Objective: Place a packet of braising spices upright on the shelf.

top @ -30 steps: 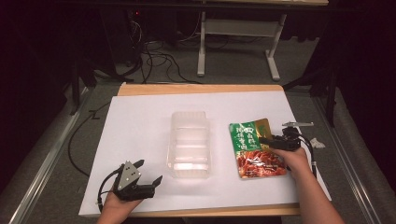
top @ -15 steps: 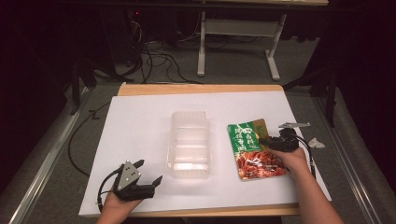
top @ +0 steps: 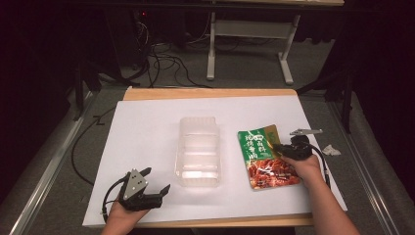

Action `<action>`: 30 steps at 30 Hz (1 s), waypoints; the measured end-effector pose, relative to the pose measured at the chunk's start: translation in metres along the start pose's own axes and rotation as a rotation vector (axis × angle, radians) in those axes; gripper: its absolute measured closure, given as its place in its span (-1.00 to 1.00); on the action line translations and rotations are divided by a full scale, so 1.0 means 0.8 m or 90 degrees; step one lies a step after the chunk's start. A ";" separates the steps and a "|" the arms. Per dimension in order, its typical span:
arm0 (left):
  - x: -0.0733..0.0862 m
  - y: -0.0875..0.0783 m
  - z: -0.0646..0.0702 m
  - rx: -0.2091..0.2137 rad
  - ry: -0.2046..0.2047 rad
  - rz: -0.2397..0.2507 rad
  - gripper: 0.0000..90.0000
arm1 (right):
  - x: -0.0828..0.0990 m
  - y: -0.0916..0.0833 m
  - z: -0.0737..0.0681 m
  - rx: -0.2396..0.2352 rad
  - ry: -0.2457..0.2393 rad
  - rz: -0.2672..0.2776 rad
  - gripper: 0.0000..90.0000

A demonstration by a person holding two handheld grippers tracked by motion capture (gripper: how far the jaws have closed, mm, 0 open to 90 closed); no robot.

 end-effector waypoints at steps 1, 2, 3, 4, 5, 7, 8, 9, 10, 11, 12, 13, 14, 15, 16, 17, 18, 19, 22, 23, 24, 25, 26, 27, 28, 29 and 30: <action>0.000 0.000 0.000 0.000 0.000 0.000 -0.66 | 0.000 0.000 0.000 0.001 -0.001 0.002 1.00; 0.000 0.000 0.000 0.000 0.000 0.000 -0.66 | 0.000 0.000 -0.001 0.004 -0.005 0.003 1.00; 0.000 0.000 0.000 0.000 0.000 0.000 -0.66 | 0.000 0.000 -0.002 0.007 -0.006 0.001 1.00; 0.000 0.000 0.000 0.000 0.000 0.000 -0.66 | 0.000 0.000 -0.002 0.007 -0.006 0.001 1.00; 0.000 -0.001 0.000 -0.001 -0.001 0.001 -0.66 | 0.000 -0.001 -0.003 0.007 -0.008 0.003 1.00; 0.000 -0.001 -0.001 -0.003 -0.003 0.003 -0.66 | -0.001 -0.005 -0.002 0.000 0.000 0.017 1.00; 0.000 -0.001 -0.001 -0.003 -0.004 0.004 -0.66 | -0.001 -0.007 -0.002 -0.001 0.003 0.018 1.00; 0.000 -0.001 -0.002 -0.003 -0.005 0.004 -0.66 | -0.002 -0.009 -0.002 -0.002 0.011 0.024 1.00; 0.000 -0.001 -0.002 -0.002 -0.005 0.003 -0.66 | -0.002 -0.013 -0.003 0.000 0.017 0.029 1.00; -0.001 -0.001 -0.002 -0.002 -0.005 0.003 -0.66 | -0.003 -0.015 -0.004 0.003 0.017 0.025 1.00; -0.001 -0.001 -0.002 -0.002 -0.005 0.003 -0.66 | -0.003 -0.018 -0.005 0.010 0.019 0.029 1.00; -0.001 -0.001 -0.002 -0.002 -0.005 0.004 -0.66 | -0.003 -0.021 -0.007 0.013 0.022 0.028 1.00; -0.001 -0.001 -0.002 -0.002 -0.005 0.004 -0.66 | -0.003 -0.025 -0.008 0.013 0.021 0.033 1.00; -0.001 -0.001 -0.002 -0.001 -0.005 0.004 -0.66 | -0.002 -0.028 -0.008 0.013 0.020 0.035 1.00; -0.001 -0.001 -0.002 -0.001 -0.005 0.004 -0.66 | -0.002 -0.032 -0.008 0.011 0.022 0.038 1.00; -0.001 -0.001 -0.002 -0.001 -0.005 0.004 -0.66 | -0.002 -0.038 -0.008 0.008 0.023 0.042 1.00; -0.001 -0.001 -0.001 -0.001 -0.005 0.005 -0.66 | -0.002 -0.043 -0.009 0.011 0.019 0.048 1.00; -0.001 -0.001 -0.001 -0.001 -0.006 0.005 -0.66 | -0.001 -0.047 -0.010 0.008 0.017 0.052 1.00; -0.001 -0.001 -0.001 -0.001 -0.007 0.006 -0.66 | -0.001 -0.063 -0.014 -0.005 0.016 0.079 1.00; -0.001 -0.001 -0.002 -0.001 -0.007 0.006 -0.66 | -0.001 -0.067 -0.015 -0.007 0.017 0.081 1.00; -0.001 -0.001 -0.002 -0.001 -0.007 0.006 -0.66 | -0.001 -0.067 -0.015 -0.007 0.017 0.081 1.00; -0.001 -0.001 -0.002 -0.001 -0.008 0.008 -0.66 | 0.000 -0.073 -0.016 -0.010 0.018 0.088 1.00; -0.002 -0.002 -0.002 -0.001 -0.008 0.008 -0.66 | 0.001 -0.079 -0.016 -0.019 0.026 0.094 1.00; -0.002 -0.002 -0.002 -0.001 -0.008 0.008 -0.66 | 0.004 -0.087 -0.017 -0.029 0.032 0.106 1.00; -0.002 -0.002 -0.002 -0.001 -0.008 0.008 -0.66 | 0.007 -0.093 -0.017 -0.034 0.037 0.112 1.00; -0.001 -0.002 -0.002 -0.001 -0.008 0.009 -0.66 | 0.009 -0.096 -0.017 -0.037 0.036 0.117 1.00; -0.001 -0.002 -0.002 -0.001 -0.008 0.009 -0.66 | 0.011 -0.101 -0.018 -0.041 0.038 0.122 1.00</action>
Point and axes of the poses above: each handheld gripper's, and its own axes: y roughly forward along the jaws, x roughly out of its underside, z roughly to its right, the point moved 1 cm from there along y, roughly forward along the jaws, and after that the axes turned 3 degrees about -y, right-handed, at the moved point
